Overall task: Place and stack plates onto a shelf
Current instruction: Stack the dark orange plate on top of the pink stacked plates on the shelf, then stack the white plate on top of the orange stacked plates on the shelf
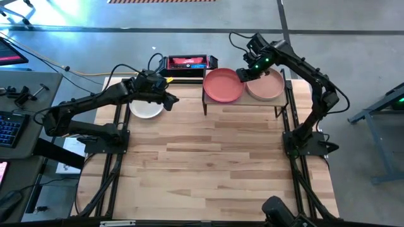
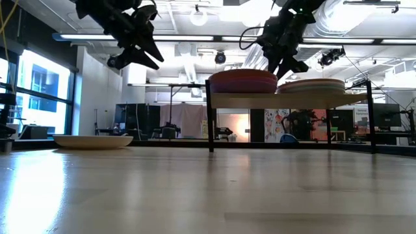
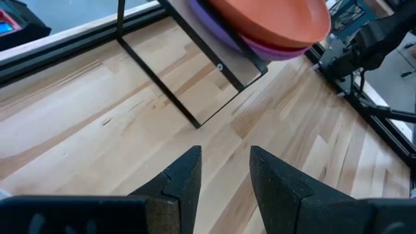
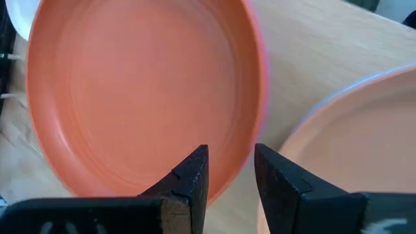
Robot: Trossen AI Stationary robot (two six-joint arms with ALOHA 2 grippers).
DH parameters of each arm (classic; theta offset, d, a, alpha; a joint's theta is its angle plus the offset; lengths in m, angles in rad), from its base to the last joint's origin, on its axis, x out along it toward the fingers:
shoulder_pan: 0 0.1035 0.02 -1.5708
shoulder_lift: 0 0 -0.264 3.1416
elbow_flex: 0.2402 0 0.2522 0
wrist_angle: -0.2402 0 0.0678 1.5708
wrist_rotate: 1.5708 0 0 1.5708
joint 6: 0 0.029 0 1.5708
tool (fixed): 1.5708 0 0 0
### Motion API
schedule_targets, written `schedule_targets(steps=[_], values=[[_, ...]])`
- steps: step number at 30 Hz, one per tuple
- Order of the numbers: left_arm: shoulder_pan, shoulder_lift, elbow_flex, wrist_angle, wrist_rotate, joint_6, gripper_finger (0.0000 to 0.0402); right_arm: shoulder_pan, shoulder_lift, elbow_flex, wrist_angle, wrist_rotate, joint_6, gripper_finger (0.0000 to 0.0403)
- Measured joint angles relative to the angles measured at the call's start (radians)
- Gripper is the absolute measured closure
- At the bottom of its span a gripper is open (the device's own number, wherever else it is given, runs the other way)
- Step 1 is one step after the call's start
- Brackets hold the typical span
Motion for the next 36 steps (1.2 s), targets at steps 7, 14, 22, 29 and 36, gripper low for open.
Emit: schedule_targets(steps=[7,14,22,29,36], values=[[0.000,0.000,0.000,-0.074,-0.032,0.019,0.0284,-0.014,0.000,0.000,0.000,-0.003,-0.001,0.0300],[0.000,0.002,0.000,-0.253,-0.122,0.052,0.0284,-0.002,0.000,0.058,-0.007,-0.005,-0.002,0.0300],[0.000,0.005,0.000,-0.295,-0.134,0.073,0.0284,0.073,0.007,0.087,-0.016,-0.006,-0.014,0.0300],[0.000,0.005,0.000,-0.295,-0.145,0.088,0.0284,0.115,0.013,0.087,-0.038,0.049,-0.012,0.0300],[0.000,0.005,0.000,-0.297,-0.146,0.089,0.0284,0.118,0.013,0.087,-0.093,0.102,-0.010,0.0300]])
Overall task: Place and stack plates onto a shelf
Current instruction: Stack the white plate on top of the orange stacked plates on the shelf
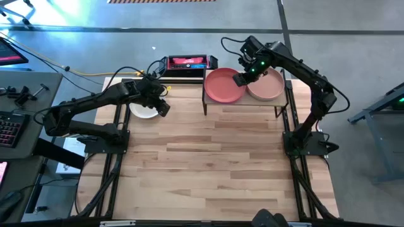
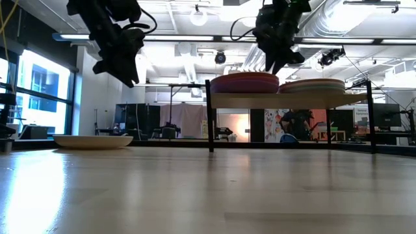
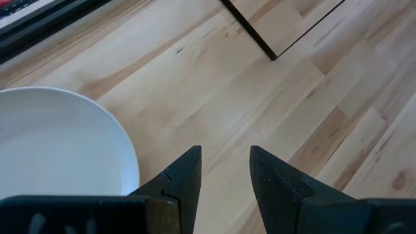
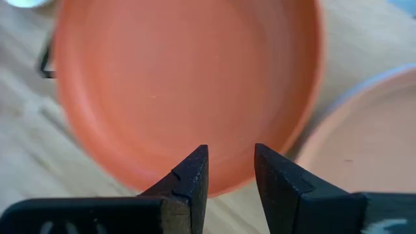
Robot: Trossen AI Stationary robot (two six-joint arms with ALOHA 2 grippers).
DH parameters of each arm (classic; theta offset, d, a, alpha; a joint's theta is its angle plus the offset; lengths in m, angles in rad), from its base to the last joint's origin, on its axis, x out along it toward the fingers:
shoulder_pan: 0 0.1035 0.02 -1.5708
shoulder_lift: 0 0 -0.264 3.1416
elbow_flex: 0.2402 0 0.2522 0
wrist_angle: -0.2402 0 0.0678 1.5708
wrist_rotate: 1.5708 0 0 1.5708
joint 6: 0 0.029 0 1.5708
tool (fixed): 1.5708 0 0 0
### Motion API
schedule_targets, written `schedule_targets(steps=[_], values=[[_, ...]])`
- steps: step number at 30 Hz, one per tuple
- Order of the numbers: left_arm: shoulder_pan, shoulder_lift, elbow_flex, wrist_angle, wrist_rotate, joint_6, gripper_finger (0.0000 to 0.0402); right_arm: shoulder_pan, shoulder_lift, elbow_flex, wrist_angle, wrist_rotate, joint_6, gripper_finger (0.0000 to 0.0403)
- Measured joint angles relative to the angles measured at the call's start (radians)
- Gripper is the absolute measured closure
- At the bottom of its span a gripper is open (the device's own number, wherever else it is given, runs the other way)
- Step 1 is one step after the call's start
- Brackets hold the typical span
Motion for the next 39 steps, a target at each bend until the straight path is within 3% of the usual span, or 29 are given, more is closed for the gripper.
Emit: schedule_targets(steps=[16,39], values=[[0.000,0.148,-0.001,-0.135,-0.035,0.095,0.0284,-0.006,0.000,0.000,-0.015,0.042,0.000,0.0300],[0.000,0.442,-0.001,-0.170,-0.165,-0.010,0.0284,-0.006,0.000,0.000,-0.006,0.042,-0.015,0.0300]])
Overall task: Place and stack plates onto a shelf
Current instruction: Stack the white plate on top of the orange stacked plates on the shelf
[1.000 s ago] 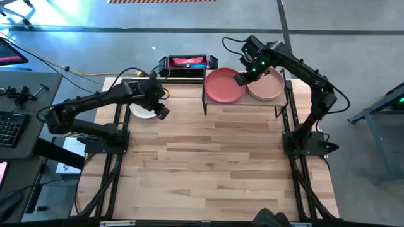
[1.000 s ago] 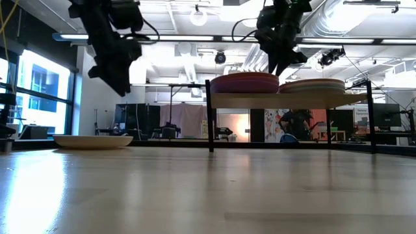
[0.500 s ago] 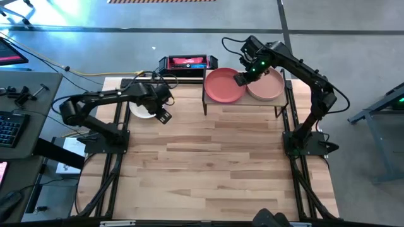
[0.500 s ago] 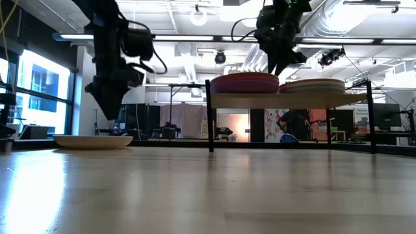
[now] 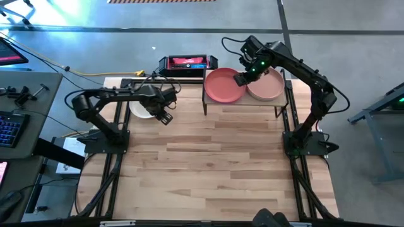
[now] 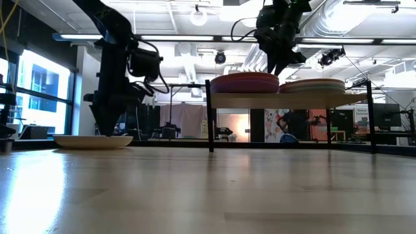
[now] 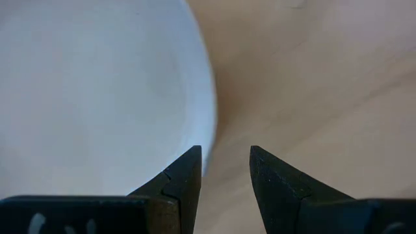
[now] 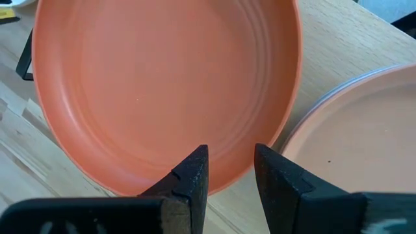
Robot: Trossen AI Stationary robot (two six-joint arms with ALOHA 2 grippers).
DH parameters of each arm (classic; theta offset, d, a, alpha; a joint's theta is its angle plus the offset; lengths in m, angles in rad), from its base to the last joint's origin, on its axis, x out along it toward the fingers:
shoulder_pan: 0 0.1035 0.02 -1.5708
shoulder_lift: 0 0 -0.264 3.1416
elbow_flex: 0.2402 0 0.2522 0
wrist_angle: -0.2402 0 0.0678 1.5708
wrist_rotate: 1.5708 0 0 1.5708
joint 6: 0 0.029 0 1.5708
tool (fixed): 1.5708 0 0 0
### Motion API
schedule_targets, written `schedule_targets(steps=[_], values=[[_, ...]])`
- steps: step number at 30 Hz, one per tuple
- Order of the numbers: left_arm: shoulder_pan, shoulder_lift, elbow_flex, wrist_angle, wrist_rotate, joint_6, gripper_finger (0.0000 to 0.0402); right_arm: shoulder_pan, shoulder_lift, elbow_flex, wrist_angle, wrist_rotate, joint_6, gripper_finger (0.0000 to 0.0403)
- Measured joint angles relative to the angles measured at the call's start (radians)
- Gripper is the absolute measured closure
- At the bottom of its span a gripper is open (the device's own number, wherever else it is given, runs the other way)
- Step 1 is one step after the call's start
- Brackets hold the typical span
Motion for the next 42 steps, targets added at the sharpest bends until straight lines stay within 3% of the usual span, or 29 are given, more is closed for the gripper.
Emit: schedule_targets(steps=[7,23,27,33,42], values=[[0.000,0.046,0.000,0.005,-0.066,0.000,0.0284,0.000,0.000,0.000,0.013,0.000,-0.003,0.0300],[0.005,0.103,0.000,0.009,-0.068,0.057,0.0287,0.000,0.000,0.000,0.024,0.000,-0.021,0.0300],[0.005,0.103,0.000,0.010,-0.068,0.084,0.0316,0.000,0.000,0.000,0.024,0.000,-0.021,0.0300],[0.005,0.100,0.001,0.006,-0.052,0.174,0.0391,0.000,0.000,0.000,0.024,0.000,-0.022,0.0300],[-0.017,0.084,0.001,-0.039,-0.050,0.265,0.0398,0.000,0.000,0.000,0.024,0.000,-0.022,0.0300]])
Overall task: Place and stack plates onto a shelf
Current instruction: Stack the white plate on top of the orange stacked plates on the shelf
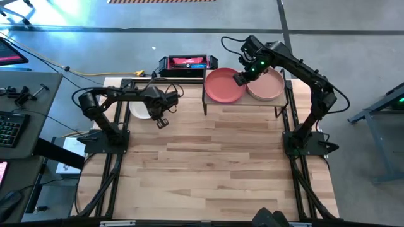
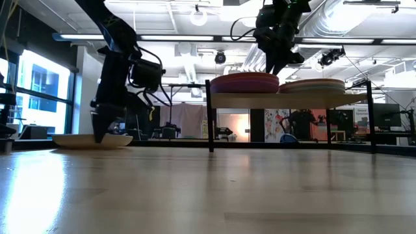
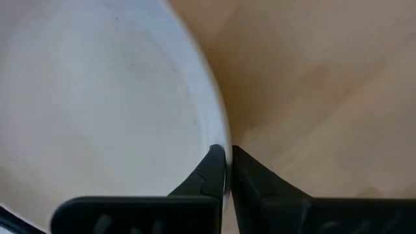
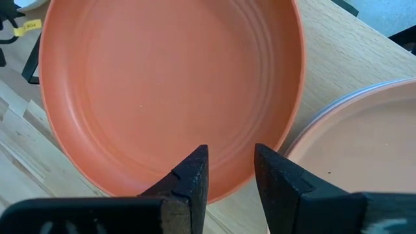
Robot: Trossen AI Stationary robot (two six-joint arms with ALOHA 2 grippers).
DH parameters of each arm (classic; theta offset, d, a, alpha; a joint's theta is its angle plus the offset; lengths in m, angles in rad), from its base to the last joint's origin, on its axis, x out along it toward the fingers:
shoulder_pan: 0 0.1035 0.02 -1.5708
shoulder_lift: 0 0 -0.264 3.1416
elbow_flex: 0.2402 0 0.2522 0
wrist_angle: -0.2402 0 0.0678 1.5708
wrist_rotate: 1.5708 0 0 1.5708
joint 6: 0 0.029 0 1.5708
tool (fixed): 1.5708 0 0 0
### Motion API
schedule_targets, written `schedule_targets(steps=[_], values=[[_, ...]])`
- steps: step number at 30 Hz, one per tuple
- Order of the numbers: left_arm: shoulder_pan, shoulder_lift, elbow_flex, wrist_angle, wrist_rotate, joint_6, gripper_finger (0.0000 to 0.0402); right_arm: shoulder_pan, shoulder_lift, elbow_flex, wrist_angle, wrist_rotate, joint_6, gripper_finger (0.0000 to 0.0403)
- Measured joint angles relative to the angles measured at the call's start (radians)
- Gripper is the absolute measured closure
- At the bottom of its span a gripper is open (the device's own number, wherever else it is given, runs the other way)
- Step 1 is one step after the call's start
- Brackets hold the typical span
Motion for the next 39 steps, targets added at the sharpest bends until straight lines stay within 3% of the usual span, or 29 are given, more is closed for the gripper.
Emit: schedule_targets(steps=[16,23,39], values=[[-0.094,-0.172,-0.001,-0.107,-0.050,0.097,0.0401,0.000,0.000,0.000,0.032,0.032,0.000,0.0300],[-0.152,-0.254,0.006,-0.147,-0.145,0.181,0.0401,0.003,0.000,0.000,0.031,0.014,0.011,0.0300],[-0.259,-0.265,0.247,-0.194,-0.350,0.474,0.0401,0.119,-0.010,0.000,0.031,0.007,0.017,0.0300]])
